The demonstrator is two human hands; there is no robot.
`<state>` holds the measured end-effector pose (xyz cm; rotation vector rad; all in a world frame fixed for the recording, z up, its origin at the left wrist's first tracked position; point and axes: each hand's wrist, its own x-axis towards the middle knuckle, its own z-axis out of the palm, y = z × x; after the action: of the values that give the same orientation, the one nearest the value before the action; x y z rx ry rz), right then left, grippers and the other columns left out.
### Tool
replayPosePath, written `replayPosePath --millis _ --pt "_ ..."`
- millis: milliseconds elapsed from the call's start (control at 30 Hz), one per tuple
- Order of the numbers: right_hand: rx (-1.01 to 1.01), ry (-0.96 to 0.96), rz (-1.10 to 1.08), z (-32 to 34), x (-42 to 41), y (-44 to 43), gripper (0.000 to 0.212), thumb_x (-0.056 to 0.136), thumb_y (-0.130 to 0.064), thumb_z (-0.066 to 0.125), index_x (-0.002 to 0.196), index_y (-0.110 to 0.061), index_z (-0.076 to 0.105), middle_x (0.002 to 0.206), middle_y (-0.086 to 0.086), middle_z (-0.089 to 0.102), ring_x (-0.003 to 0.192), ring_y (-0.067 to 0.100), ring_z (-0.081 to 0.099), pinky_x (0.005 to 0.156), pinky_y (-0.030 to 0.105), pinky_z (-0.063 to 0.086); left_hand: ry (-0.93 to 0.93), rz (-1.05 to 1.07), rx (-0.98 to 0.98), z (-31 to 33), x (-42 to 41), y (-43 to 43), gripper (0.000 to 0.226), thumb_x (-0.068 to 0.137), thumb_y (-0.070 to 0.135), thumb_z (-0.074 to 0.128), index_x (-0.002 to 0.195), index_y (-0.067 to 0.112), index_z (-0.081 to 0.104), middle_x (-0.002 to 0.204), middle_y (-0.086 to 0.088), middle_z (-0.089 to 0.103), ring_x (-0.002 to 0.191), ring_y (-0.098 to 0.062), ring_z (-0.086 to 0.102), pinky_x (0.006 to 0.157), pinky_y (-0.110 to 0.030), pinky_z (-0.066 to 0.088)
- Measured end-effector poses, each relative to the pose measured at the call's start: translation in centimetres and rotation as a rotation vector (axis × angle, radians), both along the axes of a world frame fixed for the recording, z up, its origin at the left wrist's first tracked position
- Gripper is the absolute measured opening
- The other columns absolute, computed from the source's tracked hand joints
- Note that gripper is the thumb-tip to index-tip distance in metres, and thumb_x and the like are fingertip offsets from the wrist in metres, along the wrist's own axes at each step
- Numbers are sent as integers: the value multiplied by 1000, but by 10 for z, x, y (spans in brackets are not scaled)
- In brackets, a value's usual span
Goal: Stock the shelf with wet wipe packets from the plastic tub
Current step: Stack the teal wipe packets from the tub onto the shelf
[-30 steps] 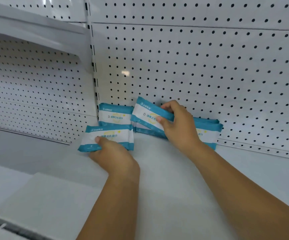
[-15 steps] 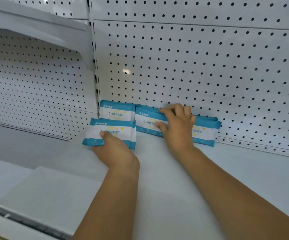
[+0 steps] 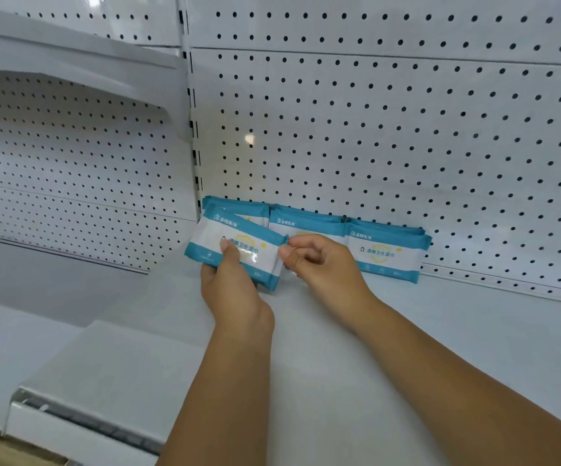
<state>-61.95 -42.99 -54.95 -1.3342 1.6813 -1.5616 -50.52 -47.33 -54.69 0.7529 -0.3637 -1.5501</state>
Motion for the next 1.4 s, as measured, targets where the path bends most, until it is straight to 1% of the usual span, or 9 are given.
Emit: replayPosePath --millis 167,333,467,633,700,767,933,1100,1400 --pt "-21 -83 8 -6 -7 1 16 87 -19 77 99 -10 71 85 2 76 71 1 65 70 16 48 -143 -137 -85 5 13 6 9 98 20 66 106 23 68 99 3 75 80 -6 73 75 -26 58" --pt "-90 37 -128 -11 -16 -5 8 86 -11 78 87 -14 70 78 5 71 62 5 61 61 15 47 -816 -123 -349 8 58 -37 32 82 16 83 108 13 65 94 1 72 73 -2 64 59 -11 46" --pt "-125 84 -162 -16 -14 -9 15 87 -8 76 81 -19 66 76 8 67 55 10 59 55 19 50 -1058 -371 -439 5 80 -68 26 82 18 84 102 9 71 92 -7 76 69 -4 64 56 -8 45" --pt "-173 91 -135 -18 -7 -16 13 87 -10 76 95 -19 72 82 -1 71 73 12 65 72 25 57 -1091 -333 -525 5 90 -94 11 90 21 76 85 12 73 81 5 75 64 -1 62 58 -10 48" --pt "-157 201 -190 -20 -7 -17 19 86 -16 78 102 -23 72 92 -6 72 84 4 65 80 14 51 -1063 -269 -541 2 92 -109 12 93 20 73 84 12 71 89 -2 76 74 -6 66 68 -16 52" --pt "-108 363 -254 -21 -7 -17 25 87 -22 78 110 -22 70 103 -8 71 94 1 62 83 6 43 -1082 -197 -555 0 91 -123 14 95 18 70 85 8 68 86 -1 72 69 -3 65 62 -11 51" --pt "65 795 -292 -27 -6 -23 45 88 -33 74 128 -14 64 126 1 60 124 17 46 98 18 30 -1051 -105 -537 -11 71 -147 17 96 14 67 80 11 61 87 -3 70 83 -17 69 70 -21 56" --pt "73 831 -307 -28 -6 -24 41 91 -35 71 126 -15 64 124 0 58 125 17 43 98 16 27 -1129 -81 -560 -18 57 -155 16 93 21 73 95 6 66 85 1 65 78 -13 62 69 -22 54" --pt "114 853 -296 -27 -5 -24 35 95 -30 66 124 -11 64 124 3 57 126 19 43 100 22 31 -1174 -30 -601 -20 58 -151 37 87 21 79 118 10 62 108 1 64 98 -15 61 86 -25 48"
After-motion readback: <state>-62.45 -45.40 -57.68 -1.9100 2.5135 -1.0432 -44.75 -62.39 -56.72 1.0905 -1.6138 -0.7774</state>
